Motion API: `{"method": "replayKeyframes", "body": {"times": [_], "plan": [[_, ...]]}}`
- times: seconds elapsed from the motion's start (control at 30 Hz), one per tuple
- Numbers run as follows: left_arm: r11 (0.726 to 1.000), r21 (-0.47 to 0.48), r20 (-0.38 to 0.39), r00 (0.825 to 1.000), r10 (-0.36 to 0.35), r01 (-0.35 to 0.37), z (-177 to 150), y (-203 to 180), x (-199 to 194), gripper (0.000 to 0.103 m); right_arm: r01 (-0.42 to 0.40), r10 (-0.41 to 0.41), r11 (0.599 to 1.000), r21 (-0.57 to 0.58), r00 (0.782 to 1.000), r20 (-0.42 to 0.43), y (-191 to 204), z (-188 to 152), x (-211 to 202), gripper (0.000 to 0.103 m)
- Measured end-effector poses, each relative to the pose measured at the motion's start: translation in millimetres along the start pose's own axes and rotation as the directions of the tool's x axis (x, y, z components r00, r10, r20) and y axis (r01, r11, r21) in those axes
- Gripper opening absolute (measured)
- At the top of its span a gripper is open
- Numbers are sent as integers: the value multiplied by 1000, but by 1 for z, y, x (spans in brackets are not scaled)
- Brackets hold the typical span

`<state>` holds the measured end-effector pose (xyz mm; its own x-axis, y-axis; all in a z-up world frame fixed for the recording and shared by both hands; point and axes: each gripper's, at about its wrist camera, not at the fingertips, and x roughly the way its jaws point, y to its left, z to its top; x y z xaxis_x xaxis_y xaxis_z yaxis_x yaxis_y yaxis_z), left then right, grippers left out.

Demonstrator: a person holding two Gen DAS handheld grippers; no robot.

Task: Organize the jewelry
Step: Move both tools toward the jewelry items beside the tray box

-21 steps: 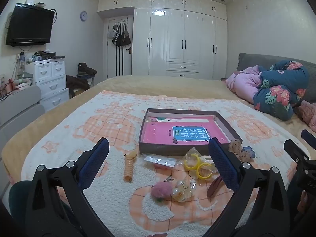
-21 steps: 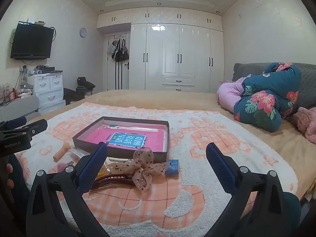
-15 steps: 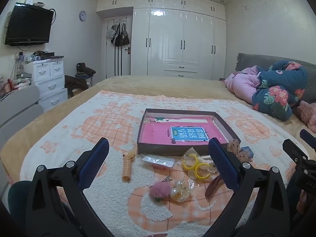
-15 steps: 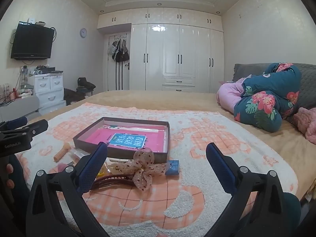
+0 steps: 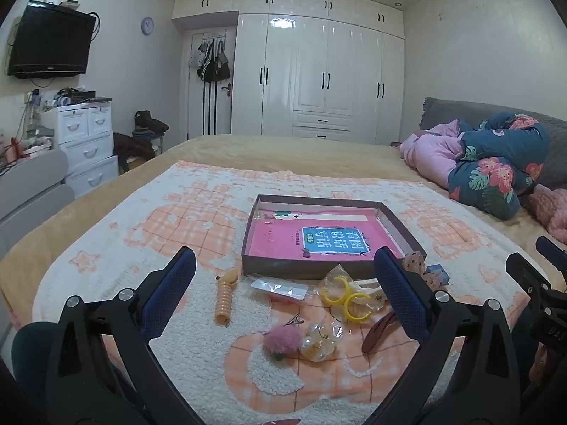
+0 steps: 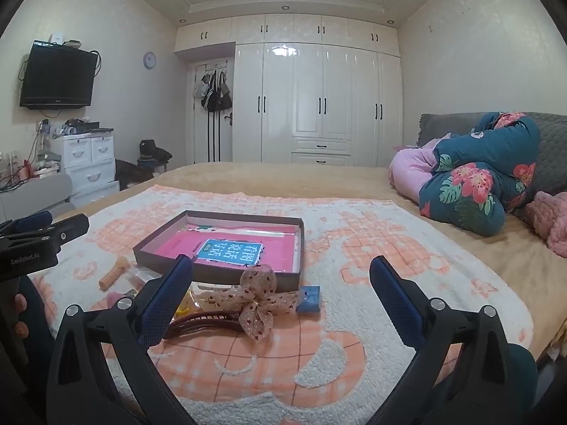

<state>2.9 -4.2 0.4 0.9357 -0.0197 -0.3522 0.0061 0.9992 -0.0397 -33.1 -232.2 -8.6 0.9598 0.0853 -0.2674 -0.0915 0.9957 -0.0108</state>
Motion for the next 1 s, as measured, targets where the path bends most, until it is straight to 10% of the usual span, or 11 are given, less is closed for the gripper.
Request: {"method": "replayKeyframes", "body": {"times": [1.0], "plan": [[1000, -11, -6, 1000, -20, 20, 0, 0, -9, 92, 1, -1, 1000, 3, 1000, -14, -3, -5, -4, 97]]}}
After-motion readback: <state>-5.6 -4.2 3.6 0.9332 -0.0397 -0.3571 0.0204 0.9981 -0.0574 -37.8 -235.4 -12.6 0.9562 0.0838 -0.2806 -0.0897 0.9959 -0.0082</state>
